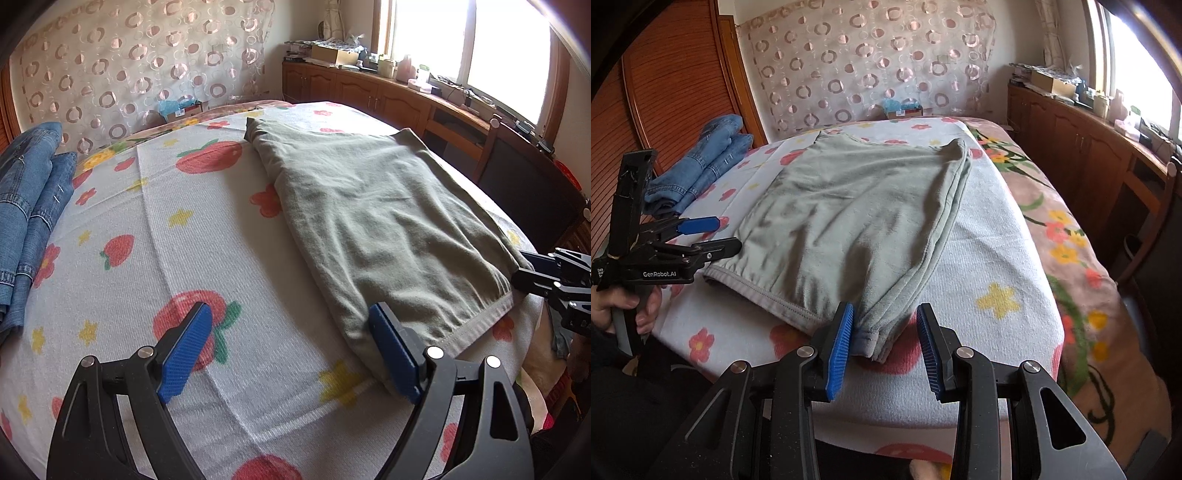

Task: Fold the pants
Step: 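Open the right tool and withdraw it from the folded shorts, then close both tools on the grey-green shorts' waistband end and lift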

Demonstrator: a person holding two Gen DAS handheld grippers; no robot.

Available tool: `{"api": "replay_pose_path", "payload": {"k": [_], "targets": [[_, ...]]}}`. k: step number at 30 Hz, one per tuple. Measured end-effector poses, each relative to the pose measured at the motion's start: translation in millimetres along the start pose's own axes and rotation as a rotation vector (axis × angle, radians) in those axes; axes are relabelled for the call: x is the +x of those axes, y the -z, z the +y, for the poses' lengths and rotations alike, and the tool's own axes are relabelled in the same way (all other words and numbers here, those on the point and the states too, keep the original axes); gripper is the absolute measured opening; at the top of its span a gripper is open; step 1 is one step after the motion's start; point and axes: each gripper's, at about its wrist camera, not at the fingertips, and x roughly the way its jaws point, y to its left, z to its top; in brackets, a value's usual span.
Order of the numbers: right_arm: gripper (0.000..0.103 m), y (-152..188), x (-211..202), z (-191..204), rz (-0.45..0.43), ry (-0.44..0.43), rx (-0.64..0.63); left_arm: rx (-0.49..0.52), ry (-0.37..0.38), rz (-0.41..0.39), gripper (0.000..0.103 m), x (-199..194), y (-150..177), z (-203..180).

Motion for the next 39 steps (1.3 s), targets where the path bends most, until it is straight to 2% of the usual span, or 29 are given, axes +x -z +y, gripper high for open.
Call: {"api": "replay_pose_path", "payload": {"k": [4,8,10,13,16,24,26,28,33,36,39], "targets": [[0.037,1,1,3,-0.012,0.003,0.005,-0.023,0.043,-0.007,0.086,-9,2,2],[0.037,3,2,4,-0.014,0.005,0.009,0.012,0.077,-0.021,0.073,-20,5,-11],[0.037,4,3,5,-0.012,0.003,0.012,0.024,0.089,-0.02,0.062,-21,7,-16],[0.037,4,2,5,-0.014,0.001,0.013,0.028,0.107,-0.004,0.053,-17,8,-20],[0.037,4,2,6,-0.013,-0.01,0.013,0.028,0.113,-0.002,0.049,-14,9,-22],[0.037,5,4,7,-0.012,-0.012,-0.002,0.032,0.104,-0.012,0.048,-14,12,-25],[0.037,5,4,7,-0.014,-0.009,-0.006,0.033,0.11,-0.014,0.043,-14,13,-25],[0.029,6,4,8,-0.015,-0.021,-0.008,0.038,0.136,-0.017,0.032,-15,14,-27],[0.017,7,4,6,-0.017,-0.06,0.002,0.043,0.162,-0.018,0.02,-17,15,-30],[0.013,7,5,4,-0.023,-0.075,0.005,0.048,0.166,-0.021,0.009,-18,15,-33],[0.012,6,4,4,-0.04,-0.085,0.01,0.052,0.161,-0.036,0.006,-25,14,-34]]}}
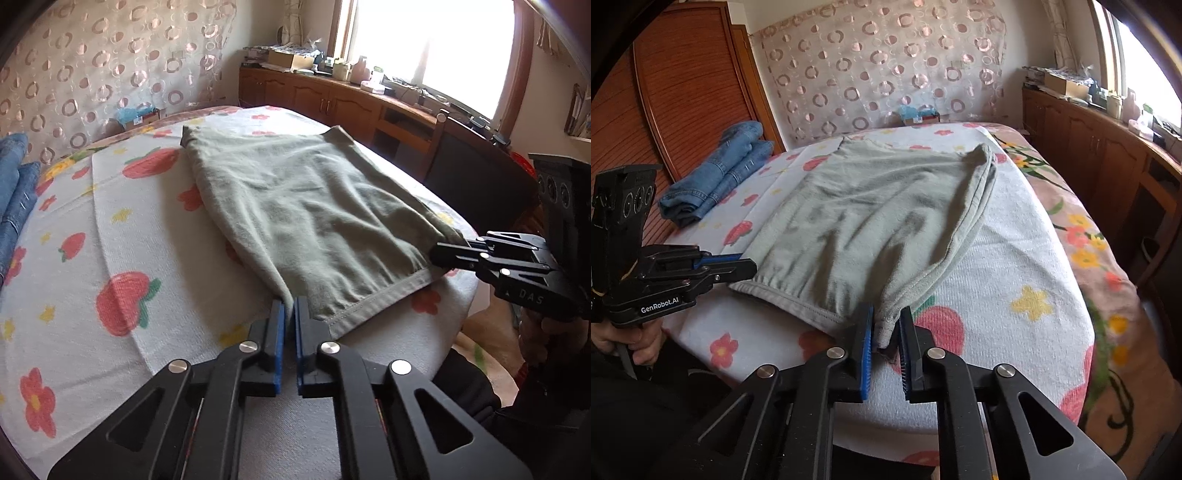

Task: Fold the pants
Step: 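Close both tools on the grey-green shorts' waistband end and lift, then lift the held waistband end with both tools and carry it over the legs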

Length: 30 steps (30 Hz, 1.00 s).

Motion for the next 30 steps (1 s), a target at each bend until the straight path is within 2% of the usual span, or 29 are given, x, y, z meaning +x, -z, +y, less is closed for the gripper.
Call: {"api": "replay_pose_path", "payload": {"k": [7,18,22,24,29,30], "targets": [[0.01,-27,-28,5,-0.111,-0.027,-0.03,0.007,-0.004,-0.096,0.005,-38,-19,-6],[0.009,-96,-85,40,-0.291,-0.074,-0.177,0.039,-0.031,-0.294,0.003,-128,-80,-1],[0.009,-120,-97,57,-0.339,-0.089,-0.234,0.067,-0.079,-0.352,0.002,-153,-99,2],[0.009,-129,-96,65,-0.352,-0.057,-0.259,0.059,-0.094,-0.359,0.002,-157,-101,8],[0.009,-132,-63,67,-0.302,-0.073,-0.283,0.014,-0.126,-0.328,0.002,-144,-88,27],[0.009,-131,-58,65,-0.287,-0.081,-0.283,0.0,-0.128,-0.309,0.006,-136,-83,33]]}}
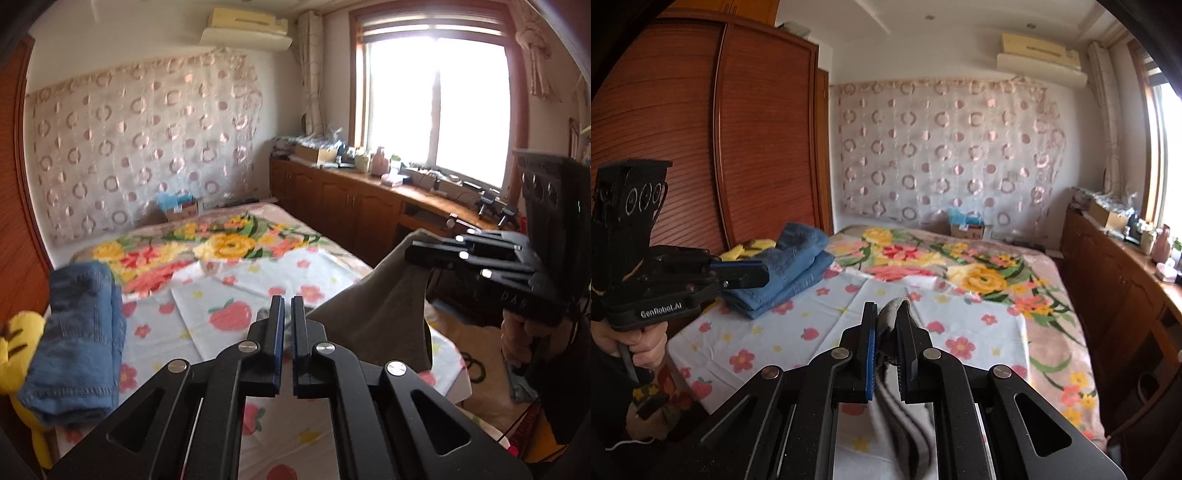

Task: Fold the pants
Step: 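Lift the held waistband end with both tools and carry it over the legs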

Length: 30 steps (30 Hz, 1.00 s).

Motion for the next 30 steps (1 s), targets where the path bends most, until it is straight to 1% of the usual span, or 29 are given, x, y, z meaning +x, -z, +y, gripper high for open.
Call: {"api": "replay_pose_path", "payload": {"k": [2,3,4,5,6,9,13,16,20,23,26,30], "targets": [[0.009,-4,7,-5,0.024,-0.017,0.0,-0.015,-0.025,0.026,0.015,10,9,6],[0.009,-6,12,-4,0.033,-0.02,-0.008,-0.023,-0.033,0.037,0.025,15,11,9],[0.009,-11,9,-5,0.036,-0.024,-0.016,-0.034,-0.035,0.047,0.037,19,15,12],[0.009,-16,11,-4,0.039,-0.027,-0.025,-0.051,-0.033,0.061,0.043,23,19,17],[0.009,-23,11,-5,0.038,-0.025,-0.033,-0.061,-0.031,0.065,0.046,26,23,20],[0.009,-27,12,-7,0.039,-0.012,-0.053,-0.063,-0.029,0.084,0.047,30,34,18],[0.009,-14,31,-19,0.086,0.006,-0.032,-0.068,-0.016,0.124,0.056,44,49,14],[0.009,2,51,-41,0.149,0.036,0.017,-0.065,-0.01,0.159,0.057,55,58,7],[0.009,28,62,-78,0.219,0.076,0.107,-0.054,0.028,0.194,0.057,71,66,-9],[0.009,43,65,-95,0.257,0.072,0.162,-0.033,0.054,0.215,0.057,82,69,-27],[0.009,53,65,-100,0.276,0.062,0.197,-0.013,0.096,0.234,0.057,90,71,-43],[0.009,50,66,-97,0.266,0.034,0.218,0.029,0.139,0.252,0.057,94,76,-63]]}}
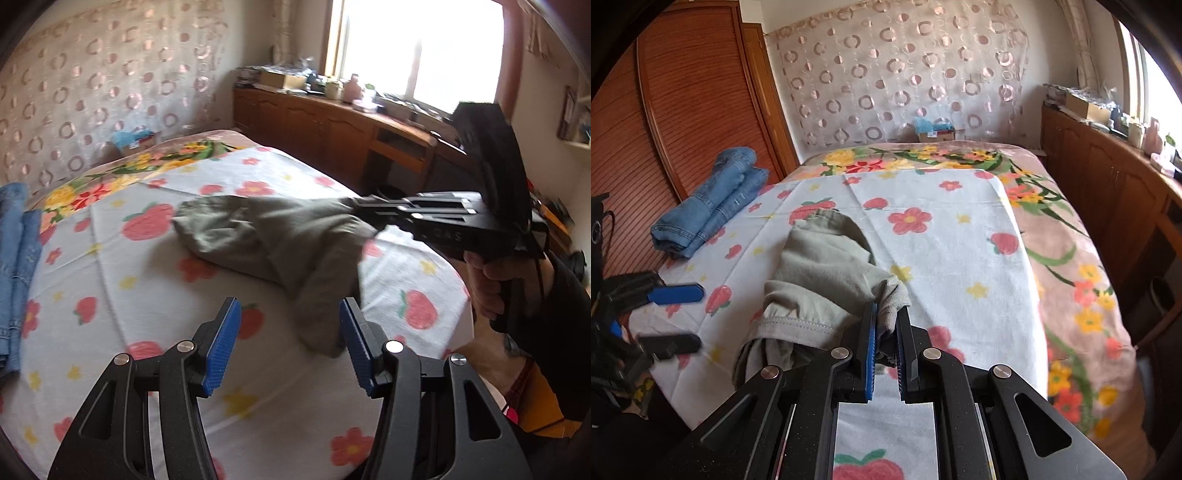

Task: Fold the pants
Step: 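Lift the held waistband end with both tools and carry it over the legs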

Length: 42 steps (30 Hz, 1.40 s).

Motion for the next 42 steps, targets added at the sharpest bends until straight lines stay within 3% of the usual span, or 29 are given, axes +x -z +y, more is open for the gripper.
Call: {"api": "replay_pose_path", "payload": {"k": [11,12,13,16,24,33,37,42], "targets": [[0.009,17,7,-9,-0.029,-0.02,0.008,0.042,0.058,0.096,0.056,38,15,-22],[0.009,18,11,-9,-0.031,-0.02,0.008,0.043,0.059,0.095,0.05,40,16,-22],[0.009,17,12,-8,-0.034,-0.02,0.008,0.046,0.061,0.091,0.033,41,16,-22],[0.009,19,9,-4,-0.049,-0.021,0.0,0.041,0.053,0.078,0.01,36,14,-18],[0.009,-2,-37,18,-0.175,-0.047,-0.062,0.09,-0.1,-0.137,0.008,-61,-27,0],[0.009,-48,-100,67,-0.327,-0.092,-0.195,0.155,-0.252,-0.302,0.008,-147,-75,23],[0.009,-70,-93,77,-0.329,-0.097,-0.224,0.167,-0.309,-0.32,0.008,-153,-89,40],[0.009,-105,-38,69,-0.273,-0.065,-0.233,0.172,-0.381,-0.292,0.008,-120,-120,76]]}}
